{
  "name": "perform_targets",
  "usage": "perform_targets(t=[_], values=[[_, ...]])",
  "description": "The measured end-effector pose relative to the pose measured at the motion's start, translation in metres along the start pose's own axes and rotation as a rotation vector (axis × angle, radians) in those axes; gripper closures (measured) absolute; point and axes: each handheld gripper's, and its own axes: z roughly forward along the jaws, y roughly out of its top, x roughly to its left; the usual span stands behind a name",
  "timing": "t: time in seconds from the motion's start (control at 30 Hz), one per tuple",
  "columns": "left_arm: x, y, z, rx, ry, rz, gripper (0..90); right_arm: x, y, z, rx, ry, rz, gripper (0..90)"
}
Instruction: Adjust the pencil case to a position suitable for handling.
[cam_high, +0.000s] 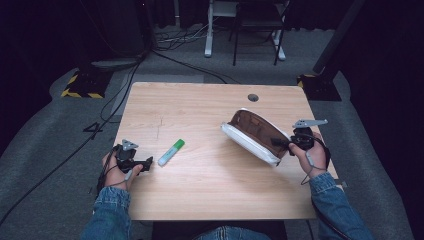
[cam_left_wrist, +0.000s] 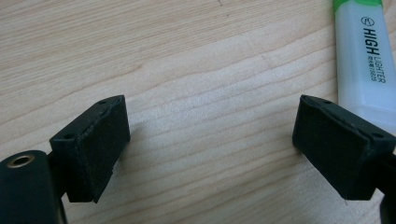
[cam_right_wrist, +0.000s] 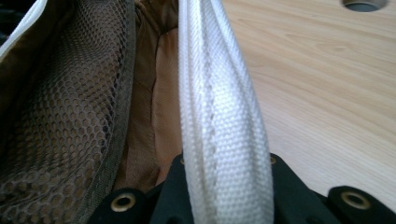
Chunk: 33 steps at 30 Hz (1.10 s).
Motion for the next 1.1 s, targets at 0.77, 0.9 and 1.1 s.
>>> perform_targets(t=[0.77,0.9,1.1], values=[[-0.001,0.004,0.004,-0.001,-0.005,0.008,11.2,0.056,-0.006,0.024,0.089,0.194,-0.139,87.0],[-0.001,0.004,0.004,0.000,-0.004,0.008,11.2,0.064,-0.008,0.032,0.108,0.224,-0.154,87.0],[-0.001,0.004,0.004,-0.001,-0.003,0.005,11.2,0.074,-0.011,0.041,0.128,0.263,-0.173,86.9]])
